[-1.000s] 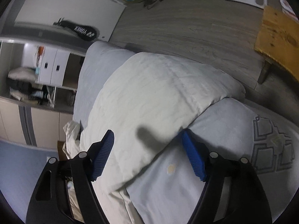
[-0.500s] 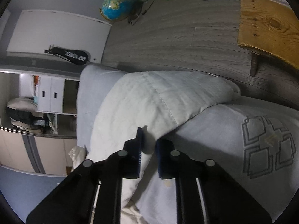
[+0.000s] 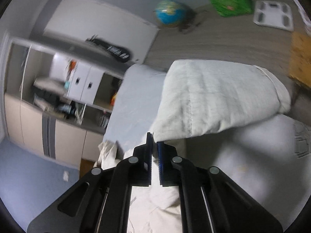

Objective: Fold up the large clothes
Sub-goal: 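Fold the held sleeve across the coat body and open the right gripper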

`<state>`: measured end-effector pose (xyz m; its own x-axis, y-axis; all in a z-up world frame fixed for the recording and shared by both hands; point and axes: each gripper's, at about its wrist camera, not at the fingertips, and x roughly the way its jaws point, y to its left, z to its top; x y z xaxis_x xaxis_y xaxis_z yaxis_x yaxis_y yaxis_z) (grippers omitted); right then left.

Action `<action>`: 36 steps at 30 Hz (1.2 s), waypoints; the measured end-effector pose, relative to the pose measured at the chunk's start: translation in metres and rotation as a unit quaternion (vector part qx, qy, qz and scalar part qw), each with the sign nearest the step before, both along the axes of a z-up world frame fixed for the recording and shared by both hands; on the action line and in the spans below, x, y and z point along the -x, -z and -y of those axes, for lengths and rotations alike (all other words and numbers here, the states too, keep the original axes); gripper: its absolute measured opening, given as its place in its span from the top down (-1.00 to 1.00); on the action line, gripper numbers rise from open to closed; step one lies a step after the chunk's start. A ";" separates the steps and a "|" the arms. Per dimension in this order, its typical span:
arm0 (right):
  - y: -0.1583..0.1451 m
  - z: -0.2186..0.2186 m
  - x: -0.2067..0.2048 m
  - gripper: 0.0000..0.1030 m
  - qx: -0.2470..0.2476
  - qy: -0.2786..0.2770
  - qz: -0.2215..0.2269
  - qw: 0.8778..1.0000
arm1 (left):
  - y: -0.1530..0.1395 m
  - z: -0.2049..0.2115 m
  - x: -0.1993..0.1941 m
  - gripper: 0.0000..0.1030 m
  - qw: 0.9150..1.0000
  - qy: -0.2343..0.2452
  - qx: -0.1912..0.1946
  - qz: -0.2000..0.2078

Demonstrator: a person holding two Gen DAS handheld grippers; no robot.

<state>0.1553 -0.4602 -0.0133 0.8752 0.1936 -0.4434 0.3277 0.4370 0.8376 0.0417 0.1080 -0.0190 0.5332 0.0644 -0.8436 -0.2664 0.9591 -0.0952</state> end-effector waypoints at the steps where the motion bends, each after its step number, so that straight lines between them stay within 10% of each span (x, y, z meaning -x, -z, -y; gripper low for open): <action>1: -0.008 -0.009 -0.006 0.94 0.013 -0.014 0.003 1.000 | -0.001 0.002 0.001 -0.87 1.000 0.006 0.000 0.004; 17: -0.053 -0.176 -0.058 0.97 0.106 -0.193 0.032 0.975 | -0.003 -0.007 0.004 -0.87 0.999 -0.004 0.044 0.026; 36: 0.019 -0.311 -0.048 0.98 0.173 -0.339 -0.043 0.924 | -0.002 -0.011 0.005 -0.87 0.998 -0.013 0.053 0.031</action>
